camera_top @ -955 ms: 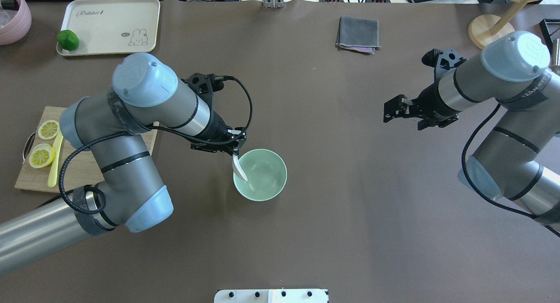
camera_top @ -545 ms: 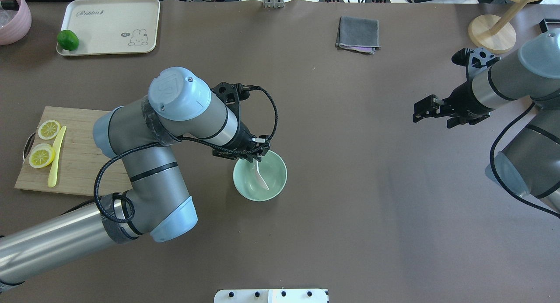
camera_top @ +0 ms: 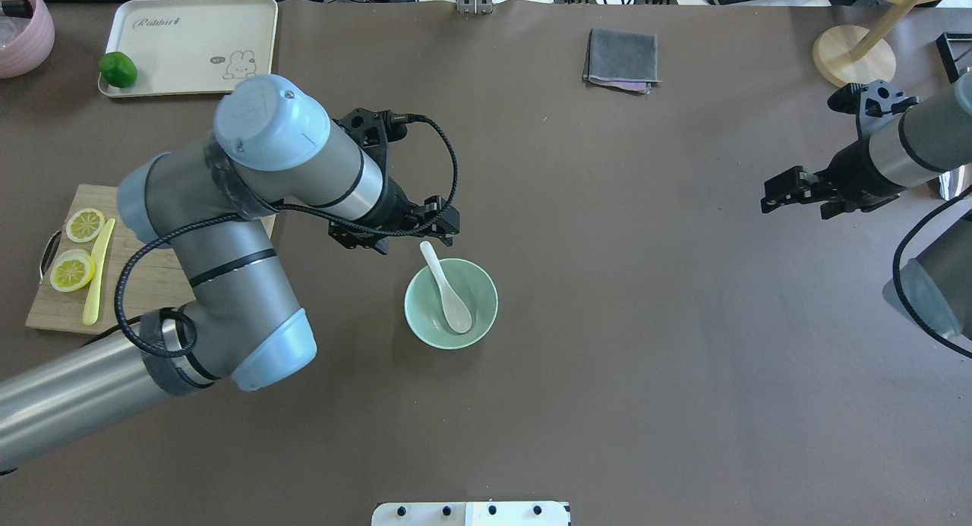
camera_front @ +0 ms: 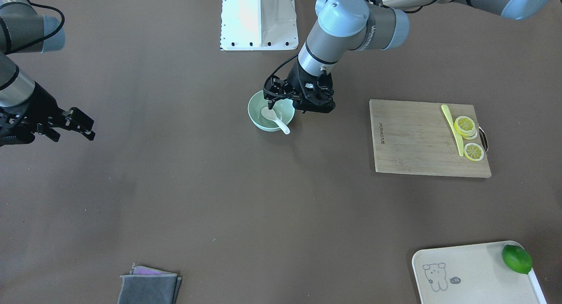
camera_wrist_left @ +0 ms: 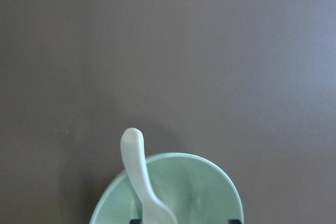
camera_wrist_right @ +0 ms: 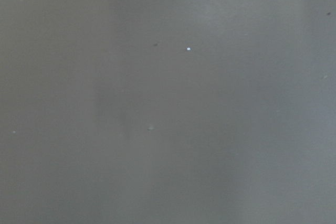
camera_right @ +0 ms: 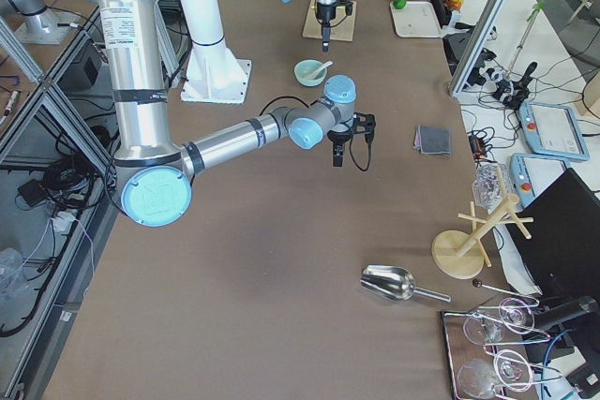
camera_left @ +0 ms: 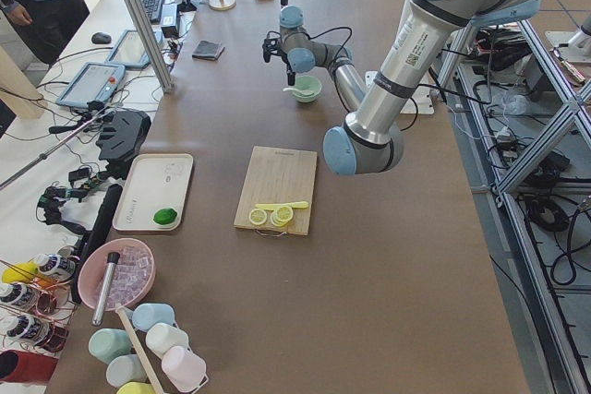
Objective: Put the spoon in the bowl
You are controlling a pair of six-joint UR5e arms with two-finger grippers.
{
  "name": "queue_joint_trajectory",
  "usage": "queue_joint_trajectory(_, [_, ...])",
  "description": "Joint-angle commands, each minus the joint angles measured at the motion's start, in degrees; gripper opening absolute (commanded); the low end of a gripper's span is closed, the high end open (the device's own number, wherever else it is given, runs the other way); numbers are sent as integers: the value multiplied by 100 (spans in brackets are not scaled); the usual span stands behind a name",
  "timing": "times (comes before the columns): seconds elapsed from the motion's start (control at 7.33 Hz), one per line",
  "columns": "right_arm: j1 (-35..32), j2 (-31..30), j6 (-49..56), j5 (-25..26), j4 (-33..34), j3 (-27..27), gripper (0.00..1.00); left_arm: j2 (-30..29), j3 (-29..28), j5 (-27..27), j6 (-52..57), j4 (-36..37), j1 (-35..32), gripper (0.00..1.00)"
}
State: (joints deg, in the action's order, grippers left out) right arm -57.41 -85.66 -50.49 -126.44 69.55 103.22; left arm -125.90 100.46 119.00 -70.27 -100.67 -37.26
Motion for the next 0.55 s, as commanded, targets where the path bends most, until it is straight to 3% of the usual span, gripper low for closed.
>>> queue_joint_trajectory(0.0, [-741,-554,1507,-126,58,-83,100,494,831,246,2119,1604,-954,98])
queue_joint_trajectory(0.14, [-1241,-636,2237,-448,58,-396,100,826,1026,255,3393,2126,-1541,98])
queue_joint_trajectory(0.41, [-2060,-636,3671,-750,67,-1100,100,1871,1020,630,5697,2166,-2850,98])
